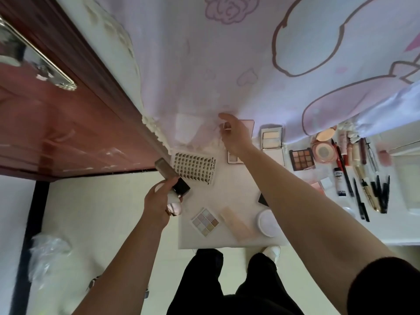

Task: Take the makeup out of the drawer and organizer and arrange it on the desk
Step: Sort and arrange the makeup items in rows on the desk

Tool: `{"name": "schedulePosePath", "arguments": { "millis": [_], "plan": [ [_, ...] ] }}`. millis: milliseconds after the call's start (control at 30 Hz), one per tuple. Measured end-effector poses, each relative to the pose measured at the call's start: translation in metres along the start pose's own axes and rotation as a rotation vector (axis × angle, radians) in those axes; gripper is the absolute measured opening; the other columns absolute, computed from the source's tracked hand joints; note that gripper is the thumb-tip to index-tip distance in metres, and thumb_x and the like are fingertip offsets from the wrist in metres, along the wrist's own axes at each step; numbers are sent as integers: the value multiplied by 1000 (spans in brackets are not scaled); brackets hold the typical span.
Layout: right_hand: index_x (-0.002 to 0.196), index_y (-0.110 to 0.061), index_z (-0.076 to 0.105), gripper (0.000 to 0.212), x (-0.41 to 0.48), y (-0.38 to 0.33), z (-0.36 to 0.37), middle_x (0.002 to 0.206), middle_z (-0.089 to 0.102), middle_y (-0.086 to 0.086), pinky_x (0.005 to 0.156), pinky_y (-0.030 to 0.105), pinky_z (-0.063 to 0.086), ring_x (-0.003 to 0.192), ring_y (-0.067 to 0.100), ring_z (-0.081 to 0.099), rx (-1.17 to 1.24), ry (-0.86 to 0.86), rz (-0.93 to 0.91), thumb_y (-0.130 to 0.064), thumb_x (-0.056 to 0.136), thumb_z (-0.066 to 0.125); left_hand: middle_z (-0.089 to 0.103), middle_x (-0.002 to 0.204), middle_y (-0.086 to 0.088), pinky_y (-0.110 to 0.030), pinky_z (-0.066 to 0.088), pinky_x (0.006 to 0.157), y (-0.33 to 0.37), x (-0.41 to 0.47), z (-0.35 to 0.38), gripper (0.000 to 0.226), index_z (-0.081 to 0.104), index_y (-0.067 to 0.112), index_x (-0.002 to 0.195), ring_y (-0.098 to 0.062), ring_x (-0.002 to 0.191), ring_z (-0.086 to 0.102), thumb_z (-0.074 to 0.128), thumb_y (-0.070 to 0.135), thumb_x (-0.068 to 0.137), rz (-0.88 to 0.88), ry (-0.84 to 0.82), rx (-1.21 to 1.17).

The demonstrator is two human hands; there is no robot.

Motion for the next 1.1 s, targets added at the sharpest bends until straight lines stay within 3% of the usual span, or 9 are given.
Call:
{"name": "schedulePosePath", "arguments": {
  "millis": [100, 233, 367, 467, 600, 733, 833, 900, 1100],
  "plan": [
    [138, -20, 52, 52, 5, 7, 4, 122, 57, 4, 58, 7, 45, 96, 16, 54, 60, 6, 82, 7, 96, 38, 67, 92, -18, -27, 51, 53, 0, 1, 3, 46, 67, -1, 117, -27, 70, 61, 80, 22, 78, -9, -22, 2],
    [143, -19, 47, 52, -3, 16, 5, 140, 51, 6, 89, 30, 49, 119, 21, 56, 87, 31, 125, 3, 96, 38, 68, 91, -19, -28, 53, 56, 4, 6, 6, 45, 66, -2, 118, -26, 70, 63, 78, 20, 81, 1, -36, 0],
    [140, -17, 47, 47, -36, 47, 17, 136, 56, 8, 90, 31, 45, 125, 26, 52, 34, 8, 207, -2, 96, 40, 72, 110, -16, -35, 55, 67, 1, 8, 13, 41, 68, 5, 116, -28, 89, 68, 79, 20, 79, -37, -59, -33],
    [148, -18, 38, 51, -64, 76, 36, 144, 49, 6, 97, 35, 48, 131, 27, 49, 73, -82, 286, -3, 99, 37, 73, 108, -15, -34, 55, 67, 0, 2, 25, 38, 69, 4, 113, -27, 88, 70, 79, 18, 79, -53, -115, -11],
    [147, -26, 38, 49, -85, 87, 38, 141, 47, -3, 103, 43, 49, 126, 21, 53, 198, -97, 297, -11, 101, 39, 73, 108, -17, -39, 55, 75, 4, -6, 24, 43, 69, 4, 111, -28, 88, 68, 84, 20, 73, 11, -53, 65],
    [132, -27, 56, 30, -111, 69, 14, 125, 62, -6, 91, 34, 55, 112, 16, 60, 369, -34, 258, -26, 103, 48, 74, 100, -11, -37, 56, 75, 22, -32, 31, 34, 72, 14, 101, -23, 82, 68, 86, 20, 70, 155, -4, 191],
    [120, -25, 65, 26, -141, 44, 4, 109, 70, -4, 82, 31, 53, 99, 16, 65, 442, -175, 238, -37, 102, 50, 74, 98, -13, -38, 55, 70, 31, -64, 55, 38, 71, 10, 102, -23, 77, 67, 87, 18, 68, 165, -126, 141],
    [116, -27, 68, 27, -162, 26, -4, 104, 72, -6, 74, 21, 49, 90, 8, 64, 379, -261, 163, -44, 99, 53, 72, 98, -16, -37, 53, 66, 34, -85, 74, 42, 68, 4, 108, -24, 76, 66, 83, 19, 72, 146, -226, 87],
    [123, -33, 65, 32, -195, -5, -42, 86, 74, -11, 72, 14, 46, 76, -4, 64, 376, -231, 18, -35, 91, 69, 72, 96, -20, -39, 54, 70, 46, -137, 121, 40, 67, 4, 110, -29, 79, 68, 79, 23, 78, 186, -346, 112]
  ]
}}
Point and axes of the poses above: each hand's wrist, its own x-axis towards the middle knuckle, its own z-axis out of the palm, y = z × x, the point moved 9 cm from there along x, towards the middle knuckle
